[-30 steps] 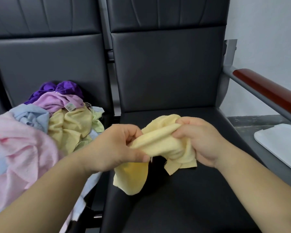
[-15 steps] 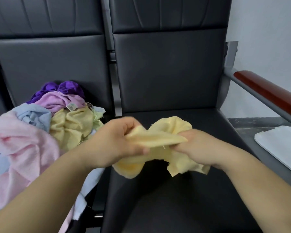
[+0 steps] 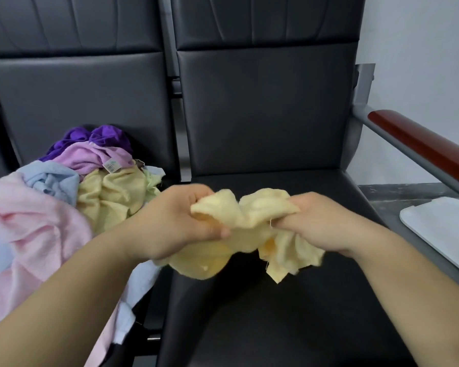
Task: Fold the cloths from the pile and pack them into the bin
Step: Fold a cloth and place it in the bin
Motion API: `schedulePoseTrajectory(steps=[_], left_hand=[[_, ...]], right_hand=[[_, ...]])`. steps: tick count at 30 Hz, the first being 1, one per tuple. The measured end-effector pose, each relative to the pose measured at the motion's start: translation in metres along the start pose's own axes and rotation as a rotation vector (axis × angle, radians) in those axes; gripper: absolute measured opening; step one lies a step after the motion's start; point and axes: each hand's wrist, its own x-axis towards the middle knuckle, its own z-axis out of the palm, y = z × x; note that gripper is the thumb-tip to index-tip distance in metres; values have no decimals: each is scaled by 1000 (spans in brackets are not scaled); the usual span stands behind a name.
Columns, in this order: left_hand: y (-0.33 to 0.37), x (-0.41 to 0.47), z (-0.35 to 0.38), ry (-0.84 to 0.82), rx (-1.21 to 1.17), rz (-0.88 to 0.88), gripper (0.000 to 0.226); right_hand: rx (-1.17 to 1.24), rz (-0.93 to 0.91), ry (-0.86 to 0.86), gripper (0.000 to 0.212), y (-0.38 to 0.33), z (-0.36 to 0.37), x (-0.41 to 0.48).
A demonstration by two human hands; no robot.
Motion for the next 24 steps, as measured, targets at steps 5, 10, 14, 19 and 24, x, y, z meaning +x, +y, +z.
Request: schedulePoseTrajectory(steps=[5, 10, 14, 19, 24], left_hand=[[-13, 1, 6, 59, 82, -22, 32], [1, 3, 6, 200, -480, 29, 11], [-8, 3, 2, -58, 77, -23, 23], [-17, 4, 7, 96, -5, -21, 8], [-1, 5, 6, 174, -585, 83, 11]], right_hand=[[562, -73, -72, 27, -7, -7, -8], [-275, 15, -156, 17, 0, 7, -4], [-114, 5, 26, 11, -2, 2, -2], [536, -2, -155, 31, -3, -7, -10], [-290, 25, -134, 15, -2, 3, -5]])
